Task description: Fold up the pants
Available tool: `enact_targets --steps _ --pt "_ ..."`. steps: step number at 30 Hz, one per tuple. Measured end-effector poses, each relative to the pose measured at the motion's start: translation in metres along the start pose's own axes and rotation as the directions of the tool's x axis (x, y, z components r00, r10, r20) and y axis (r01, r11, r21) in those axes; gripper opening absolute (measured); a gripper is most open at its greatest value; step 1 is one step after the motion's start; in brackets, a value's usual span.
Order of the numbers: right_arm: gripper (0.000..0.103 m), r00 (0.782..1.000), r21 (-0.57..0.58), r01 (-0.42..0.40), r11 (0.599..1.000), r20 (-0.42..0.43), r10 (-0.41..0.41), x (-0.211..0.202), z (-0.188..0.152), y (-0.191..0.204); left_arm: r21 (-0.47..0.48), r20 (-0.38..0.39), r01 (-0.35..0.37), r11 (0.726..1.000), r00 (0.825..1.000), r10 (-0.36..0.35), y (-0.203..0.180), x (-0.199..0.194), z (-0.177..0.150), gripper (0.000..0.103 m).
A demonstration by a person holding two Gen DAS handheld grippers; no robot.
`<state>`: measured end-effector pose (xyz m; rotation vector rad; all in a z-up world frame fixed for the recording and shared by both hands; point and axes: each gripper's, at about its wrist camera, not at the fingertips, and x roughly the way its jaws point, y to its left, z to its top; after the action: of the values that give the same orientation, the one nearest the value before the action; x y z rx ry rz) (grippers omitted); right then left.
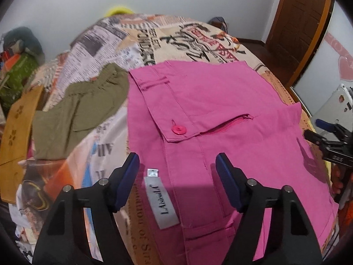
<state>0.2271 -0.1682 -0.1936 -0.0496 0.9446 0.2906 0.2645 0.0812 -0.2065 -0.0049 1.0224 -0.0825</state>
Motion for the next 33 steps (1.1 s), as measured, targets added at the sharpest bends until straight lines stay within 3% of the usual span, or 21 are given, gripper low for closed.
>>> enact_targets --steps 4,7,10,12,16,17,20,33 --pt "0.069 0.997 0.012 -0.058 0.998 -0.058 0.058 0.017 -0.001 -0.002 0.007 -0.038 0.026 1.000 0.999 -0.026 0.002 0.013 0.003 0.060" --pt "0.061 0.994 0.001 -0.074 0.997 -0.086 0.074 0.026 0.000 0.003 -0.017 -0.083 0.069 0.997 0.994 -0.070 0.006 0.025 0.003 0.043" --pt "0.058 0.992 -0.015 -0.083 0.996 -0.093 0.081 0.030 0.001 0.006 -0.041 -0.094 0.103 0.994 0.990 -0.106 0.009 0.030 0.003 0.039" --pt "0.047 0.992 -0.020 -0.091 0.996 -0.095 0.088 0.031 0.003 0.007 -0.047 -0.092 0.121 0.992 0.988 -0.125 0.009 0.031 0.004 0.032" --pt "0.016 0.992 -0.025 -0.078 0.997 -0.099 0.075 0.036 0.007 0.008 -0.047 -0.099 0.104 0.993 0.989 -0.109 0.008 0.031 0.006 0.017" --pt "0.013 0.992 -0.027 -0.074 0.997 -0.101 0.071 0.037 0.008 0.008 -0.041 -0.096 0.096 0.995 0.990 -0.100 0.007 0.030 0.006 0.012" --pt "0.010 0.993 -0.039 -0.061 0.997 -0.099 0.057 0.037 0.006 0.009 -0.015 -0.072 0.048 0.999 0.996 -0.049 0.006 0.026 0.006 0.004" --pt "0.008 0.993 -0.120 0.002 0.993 -0.120 -0.016 0.042 0.004 0.020 0.041 -0.057 -0.051 0.998 0.997 0.053 0.003 0.030 -0.002 0.005"
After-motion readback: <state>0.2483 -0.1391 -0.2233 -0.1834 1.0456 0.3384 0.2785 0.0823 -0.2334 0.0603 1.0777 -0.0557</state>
